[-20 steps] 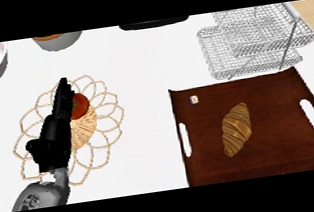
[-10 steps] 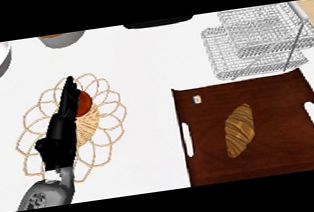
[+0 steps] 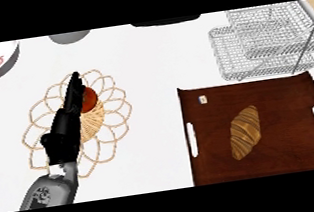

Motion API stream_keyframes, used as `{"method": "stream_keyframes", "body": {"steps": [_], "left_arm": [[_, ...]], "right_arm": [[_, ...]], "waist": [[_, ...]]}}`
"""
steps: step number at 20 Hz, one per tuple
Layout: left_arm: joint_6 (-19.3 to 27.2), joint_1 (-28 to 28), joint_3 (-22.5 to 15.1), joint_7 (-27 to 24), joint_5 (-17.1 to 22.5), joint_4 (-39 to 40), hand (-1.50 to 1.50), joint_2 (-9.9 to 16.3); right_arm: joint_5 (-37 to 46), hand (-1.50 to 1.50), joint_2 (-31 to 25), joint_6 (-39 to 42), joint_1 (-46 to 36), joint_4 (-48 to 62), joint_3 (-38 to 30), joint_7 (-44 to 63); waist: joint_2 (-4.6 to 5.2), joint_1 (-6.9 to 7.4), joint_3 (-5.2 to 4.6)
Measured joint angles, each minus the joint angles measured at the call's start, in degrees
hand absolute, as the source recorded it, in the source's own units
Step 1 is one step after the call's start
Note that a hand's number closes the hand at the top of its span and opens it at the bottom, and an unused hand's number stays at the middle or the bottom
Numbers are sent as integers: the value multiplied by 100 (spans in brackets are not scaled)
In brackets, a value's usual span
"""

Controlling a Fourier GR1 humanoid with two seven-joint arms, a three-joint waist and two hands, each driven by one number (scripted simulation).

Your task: Pick the croissant from the tray and place it in the tiered basket

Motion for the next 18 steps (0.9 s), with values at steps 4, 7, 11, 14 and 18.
{"method": "stream_keyframes", "body": {"steps": [4, 7, 11, 14, 18], "left_arm": [[-40, 58, 35, -57, -47, 16, 0, -77], [-85, -19, 108, 3, -68, 64, 0, -96], [-152, 56, 184, -208, -87, 215, 0, -169], [-144, 83, 193, -159, -154, 156, 0, -225], [-280, 26, 348, -195, -107, 222, 0, -207]], "right_arm": [[92, -150, -18, 36, -868, 15, 683, 988], [169, -150, 30, 124, -1340, -2, 1204, 1642], [369, -150, 199, 212, -1543, 49, 1735, 1986], [493, -150, 323, 236, -1622, 61, 1998, 2146], [761, -150, 374, 332, -1582, 166, 2125, 2136]], "waist": [[-4, 6, 3], [-6, -1, 3], [-12, -36, 7], [-19, -55, 8], [-22, -79, 12]]}}
